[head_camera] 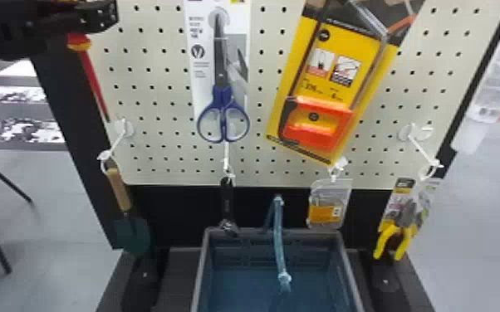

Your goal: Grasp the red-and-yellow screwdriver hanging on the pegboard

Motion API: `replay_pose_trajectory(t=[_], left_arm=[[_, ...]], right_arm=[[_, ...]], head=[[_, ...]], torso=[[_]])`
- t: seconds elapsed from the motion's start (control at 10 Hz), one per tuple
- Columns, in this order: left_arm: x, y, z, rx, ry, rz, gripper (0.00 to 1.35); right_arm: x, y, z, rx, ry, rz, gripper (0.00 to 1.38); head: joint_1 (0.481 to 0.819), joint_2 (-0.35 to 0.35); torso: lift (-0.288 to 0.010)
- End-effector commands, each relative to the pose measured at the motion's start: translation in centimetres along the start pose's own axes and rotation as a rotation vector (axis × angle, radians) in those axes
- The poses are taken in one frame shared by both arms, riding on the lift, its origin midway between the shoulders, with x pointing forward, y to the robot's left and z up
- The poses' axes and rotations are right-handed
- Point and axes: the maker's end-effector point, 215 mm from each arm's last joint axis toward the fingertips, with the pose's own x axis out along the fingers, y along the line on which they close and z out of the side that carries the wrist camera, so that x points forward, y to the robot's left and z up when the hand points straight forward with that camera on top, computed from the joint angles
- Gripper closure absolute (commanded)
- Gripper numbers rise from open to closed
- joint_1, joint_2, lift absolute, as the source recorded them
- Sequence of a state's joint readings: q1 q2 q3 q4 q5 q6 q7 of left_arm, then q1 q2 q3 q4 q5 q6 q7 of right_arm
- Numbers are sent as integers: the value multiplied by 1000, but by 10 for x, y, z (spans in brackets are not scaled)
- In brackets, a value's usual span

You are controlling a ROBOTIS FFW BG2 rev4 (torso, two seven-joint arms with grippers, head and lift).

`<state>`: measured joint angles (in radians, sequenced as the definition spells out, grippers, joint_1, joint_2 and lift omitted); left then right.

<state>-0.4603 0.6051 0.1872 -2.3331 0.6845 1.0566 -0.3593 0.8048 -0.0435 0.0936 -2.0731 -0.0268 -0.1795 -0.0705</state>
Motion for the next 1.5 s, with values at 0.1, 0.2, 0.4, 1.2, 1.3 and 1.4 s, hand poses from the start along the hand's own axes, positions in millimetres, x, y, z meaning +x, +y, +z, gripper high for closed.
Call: replay_pose_trajectory(t=[0.1,0.2,0.4,1.2,1.3,1.4], left_arm=[[0,1,-3,1,12,3,845],[0,2,-3,5,13,6,966],[0,3,-6,6,17,11,1033],[-1,5,-7,12,20,22,1156],[-1,5,-7,11,18,21,1156],[-1,4,-7,10,18,20,1156]], right_arm=[[-2,0,-1,5,5,-1,374],[-2,0,-1,5,7,0,374],[-3,-1,-1,8,6,-1,374],[-4,-1,-4,9,14,0,374],[-4,-1,-4,9,14,0,374],[-4,-1,-3,9,12,0,374]], head=[[549,0],[549,0],[549,0],[549,0],[549,0],[549,0]], torso=[[-100],[-100],[-100],[-100],[-100],[-100]])
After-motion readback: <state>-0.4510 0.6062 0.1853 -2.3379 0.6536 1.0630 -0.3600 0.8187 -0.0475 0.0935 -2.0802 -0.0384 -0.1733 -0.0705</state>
